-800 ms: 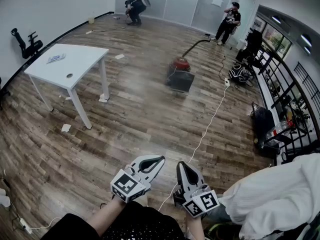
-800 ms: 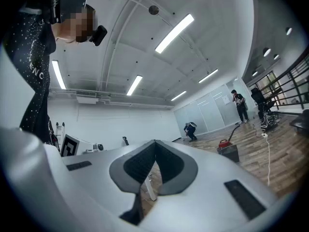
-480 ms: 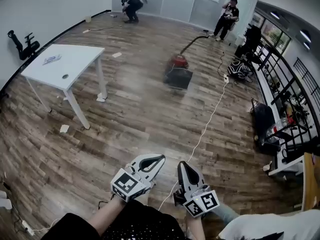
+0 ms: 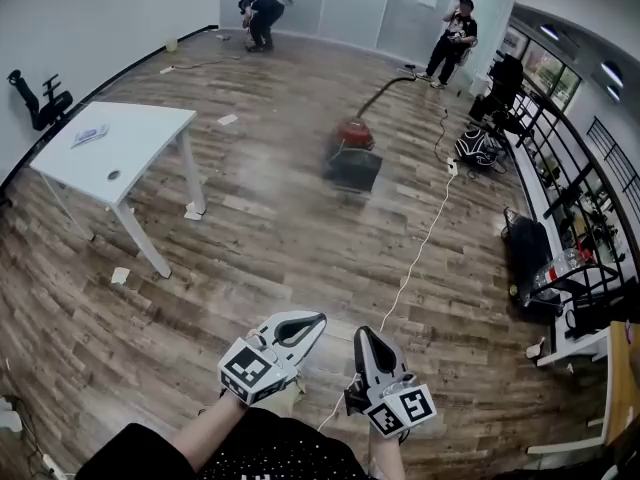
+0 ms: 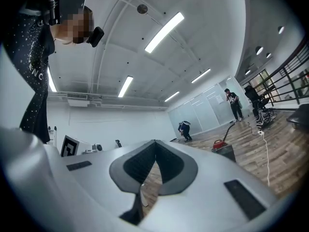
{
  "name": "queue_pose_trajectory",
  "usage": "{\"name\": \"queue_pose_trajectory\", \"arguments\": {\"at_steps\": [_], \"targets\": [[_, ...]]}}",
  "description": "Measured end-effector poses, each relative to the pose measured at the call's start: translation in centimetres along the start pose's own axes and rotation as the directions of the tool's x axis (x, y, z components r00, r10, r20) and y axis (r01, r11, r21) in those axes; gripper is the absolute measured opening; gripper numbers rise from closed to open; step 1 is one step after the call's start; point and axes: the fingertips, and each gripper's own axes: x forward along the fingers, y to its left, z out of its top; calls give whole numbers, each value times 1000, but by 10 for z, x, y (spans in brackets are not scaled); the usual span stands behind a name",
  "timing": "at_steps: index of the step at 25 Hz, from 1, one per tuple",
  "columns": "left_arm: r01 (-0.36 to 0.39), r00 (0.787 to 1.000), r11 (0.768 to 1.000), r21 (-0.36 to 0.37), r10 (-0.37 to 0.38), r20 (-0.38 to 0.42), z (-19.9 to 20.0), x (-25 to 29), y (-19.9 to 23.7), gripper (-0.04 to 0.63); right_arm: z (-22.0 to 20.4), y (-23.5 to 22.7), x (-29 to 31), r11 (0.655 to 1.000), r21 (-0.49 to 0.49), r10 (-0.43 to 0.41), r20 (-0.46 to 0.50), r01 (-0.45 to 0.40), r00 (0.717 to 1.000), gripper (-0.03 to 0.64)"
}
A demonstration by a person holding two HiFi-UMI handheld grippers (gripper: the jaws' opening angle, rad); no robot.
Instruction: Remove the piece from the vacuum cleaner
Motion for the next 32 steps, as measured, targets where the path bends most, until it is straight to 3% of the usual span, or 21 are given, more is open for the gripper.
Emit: {"name": "queue_pose_trajectory", "arguments": {"at_steps": [13,21,32], "targets": [[60,998,997,-45,-60,-14,3,145,136,11,26,-141,155,1000,-17,6,-23,-6,1000,11],[86,996,995,-43,-86,-7,9,194,187,11,31,-186,203,1000,-19,-16,-28,15,999,11],[39,998,996,-76,-42,-46,2,254,255,11,37,-253,265,1000,17,-16,-49,17,999,12]]}}
